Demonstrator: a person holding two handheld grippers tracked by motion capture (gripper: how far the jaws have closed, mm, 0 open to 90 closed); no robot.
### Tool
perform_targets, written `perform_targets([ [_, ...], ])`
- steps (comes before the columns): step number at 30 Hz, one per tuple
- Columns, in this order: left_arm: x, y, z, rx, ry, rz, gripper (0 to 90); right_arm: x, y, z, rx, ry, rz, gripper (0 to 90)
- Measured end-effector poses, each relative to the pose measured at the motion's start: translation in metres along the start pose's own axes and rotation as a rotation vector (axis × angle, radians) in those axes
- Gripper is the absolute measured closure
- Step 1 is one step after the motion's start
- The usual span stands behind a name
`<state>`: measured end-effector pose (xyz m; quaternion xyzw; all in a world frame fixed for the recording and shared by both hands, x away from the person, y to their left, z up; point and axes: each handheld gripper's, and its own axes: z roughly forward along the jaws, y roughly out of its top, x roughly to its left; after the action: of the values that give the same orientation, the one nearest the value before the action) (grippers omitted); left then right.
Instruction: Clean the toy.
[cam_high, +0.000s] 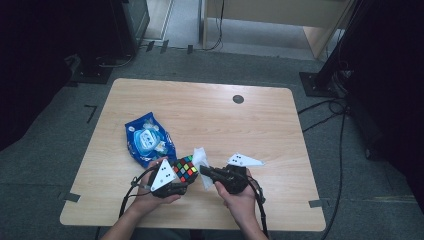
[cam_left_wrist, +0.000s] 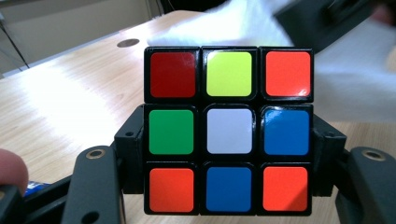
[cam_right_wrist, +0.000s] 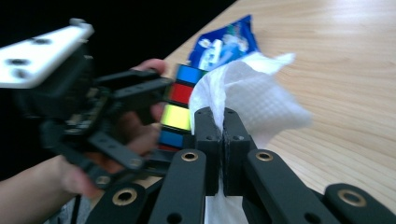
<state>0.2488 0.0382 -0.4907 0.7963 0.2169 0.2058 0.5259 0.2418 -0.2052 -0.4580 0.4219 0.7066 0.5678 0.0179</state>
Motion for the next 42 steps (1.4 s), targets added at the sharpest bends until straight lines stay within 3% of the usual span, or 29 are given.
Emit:
perform_targets([
  [5,-0.012,0.004,0.001,-0.016,-0.045,0.029,34.0,-0.014,-0.005,0.001,0.014,-0.064,0.042,89.0],
  [9,-0.022,0.003,0.007,0.002,-0.078,0.049,34.0,-0.016,-0.005,-0.001,-0.003,-0.058,0.065,88.9],
  [12,-0.027,0.002,0.012,0.029,-0.068,0.074,34.0,-0.008,-0.003,-0.001,-0.019,-0.024,0.051,88.9],
  [14,-0.026,0.002,0.013,0.035,-0.056,0.071,34.0,-0.002,-0.001,-0.001,-0.025,-0.008,0.031,88.9],
  [18,-0.012,0.002,0.007,0.018,-0.022,0.026,34.0,0.005,0.001,-0.002,-0.027,0.026,0.008,88.8],
  [24,0.002,0.006,-0.006,-0.026,0.008,-0.013,34.0,-0.005,-0.002,0.000,-0.002,0.007,0.025,88.6],
  [25,0.004,0.006,-0.007,-0.030,0.012,-0.011,34.0,-0.008,-0.004,0.002,0.010,-0.009,0.025,88.5],
  [28,0.007,0.007,-0.009,-0.045,0.016,-0.027,34.0,-0.021,-0.010,0.005,0.070,-0.120,0.001,88.4],
  [32,0.008,0.006,-0.010,-0.041,0.020,-0.024,34.0,-0.041,-0.012,-0.005,0.063,-0.246,0.024,88.3],
  [36,0.008,0.006,-0.008,-0.039,0.017,-0.026,34.0,-0.054,-0.009,-0.019,0.031,-0.337,0.018,88.2],
  [39,0.007,0.006,-0.008,-0.035,0.018,-0.023,34.0,-0.059,-0.008,-0.025,0.023,-0.377,0.012,86.8],
  [42,0.007,0.005,-0.007,-0.032,0.021,-0.022,34.0,-0.061,-0.009,-0.026,0.009,-0.411,0.009,76.7],
])
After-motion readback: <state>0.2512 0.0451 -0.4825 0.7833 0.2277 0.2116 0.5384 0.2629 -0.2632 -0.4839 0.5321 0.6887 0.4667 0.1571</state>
